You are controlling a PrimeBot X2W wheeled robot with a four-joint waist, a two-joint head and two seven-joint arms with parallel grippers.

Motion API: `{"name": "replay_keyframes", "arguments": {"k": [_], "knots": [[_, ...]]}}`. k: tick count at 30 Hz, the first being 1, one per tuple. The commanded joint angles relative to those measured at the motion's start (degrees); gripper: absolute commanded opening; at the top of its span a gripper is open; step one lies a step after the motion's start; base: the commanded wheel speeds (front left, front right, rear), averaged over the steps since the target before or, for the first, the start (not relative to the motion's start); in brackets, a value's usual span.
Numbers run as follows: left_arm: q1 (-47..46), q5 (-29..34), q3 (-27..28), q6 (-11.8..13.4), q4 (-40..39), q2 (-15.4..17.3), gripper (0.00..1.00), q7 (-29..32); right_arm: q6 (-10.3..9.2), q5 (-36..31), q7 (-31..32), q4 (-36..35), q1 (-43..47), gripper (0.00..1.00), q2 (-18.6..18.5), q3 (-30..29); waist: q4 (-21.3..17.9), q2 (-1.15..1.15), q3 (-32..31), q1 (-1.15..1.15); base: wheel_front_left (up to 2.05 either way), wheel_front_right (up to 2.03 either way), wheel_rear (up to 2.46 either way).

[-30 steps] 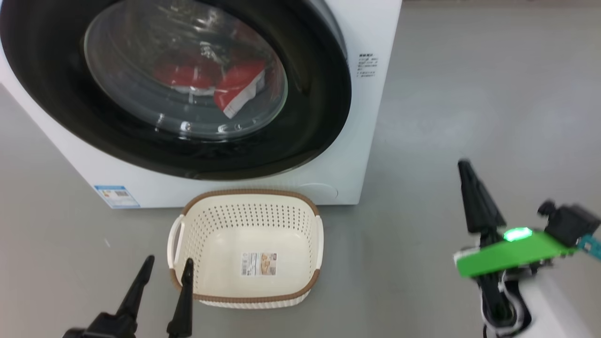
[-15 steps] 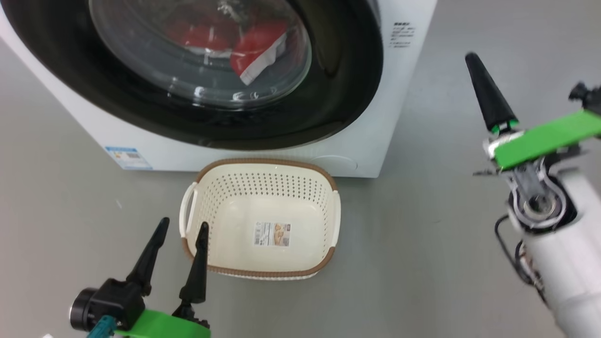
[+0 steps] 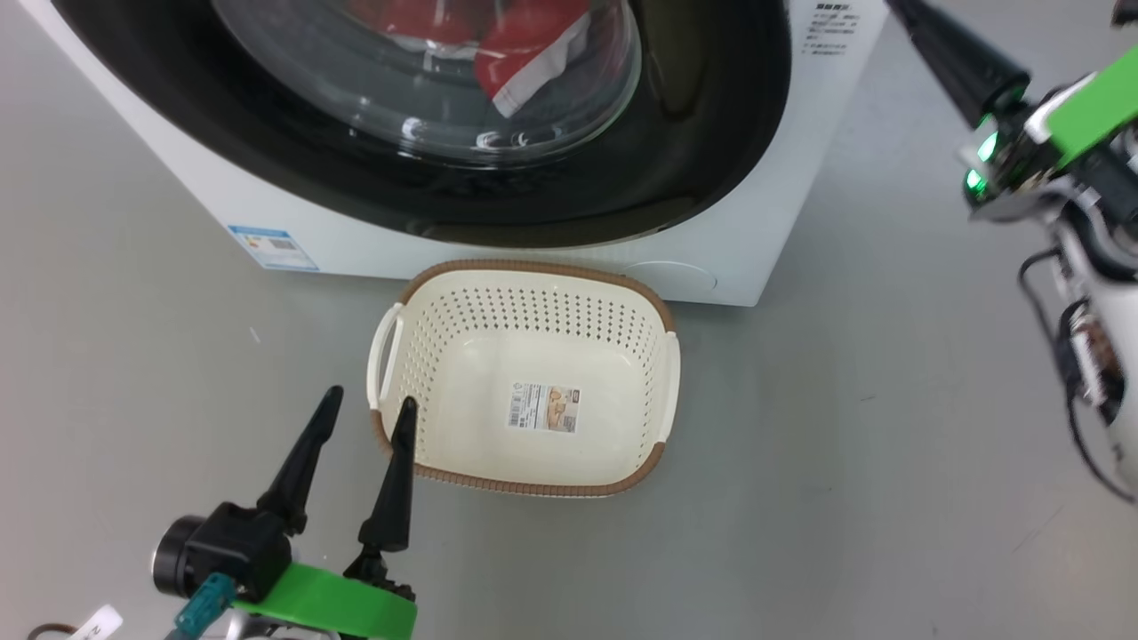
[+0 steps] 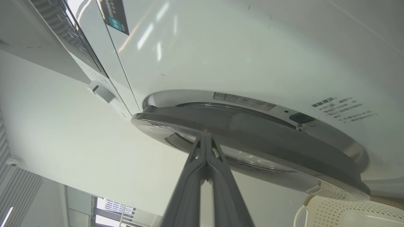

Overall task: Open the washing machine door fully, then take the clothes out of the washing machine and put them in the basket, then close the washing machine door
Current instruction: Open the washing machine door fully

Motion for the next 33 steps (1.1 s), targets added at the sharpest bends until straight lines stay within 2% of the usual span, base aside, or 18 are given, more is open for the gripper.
{"name": "replay_keyframes", "arguments": {"k": [1,7,15,25,33], "knots": [[-1.71,-0.46,1.50,-0.27,-1.22,0.44,1.00,-0.69,0.03,0.88,1.25,-0.61,-2.06,0.00,-0.70,0.01,0.53,0.00,0.56,0.00,0.00,0.00,0.00],[-2.43,-1.08,1.06,-0.29,-1.16,0.44,1.00,-0.69,0.03,5.52,10.12,5.37,-8.64,0.00,-1.26,0.48,1.37,0.00,2.00,0.00,0.00,0.00,0.00],[-3.10,-1.49,0.19,-0.34,-1.37,0.44,1.00,-0.69,0.03,7.13,18.00,13.71,-16.49,0.00,-1.38,3.97,2.37,0.00,3.63,0.00,0.00,0.00,0.00],[-4.37,-2.57,-0.45,-0.37,-2.00,0.43,1.00,-0.69,0.03,5.90,18.46,19.02,-23.49,0.00,-2.59,5.65,4.01,0.00,7.06,0.00,0.00,0.00,0.00],[-5.49,-3.12,-1.27,-0.38,-2.17,0.43,1.00,-0.69,0.03,5.35,18.83,21.08,-25.58,0.00,-2.62,6.57,4.68,0.00,8.89,0.00,0.00,0.00,0.00]]}}
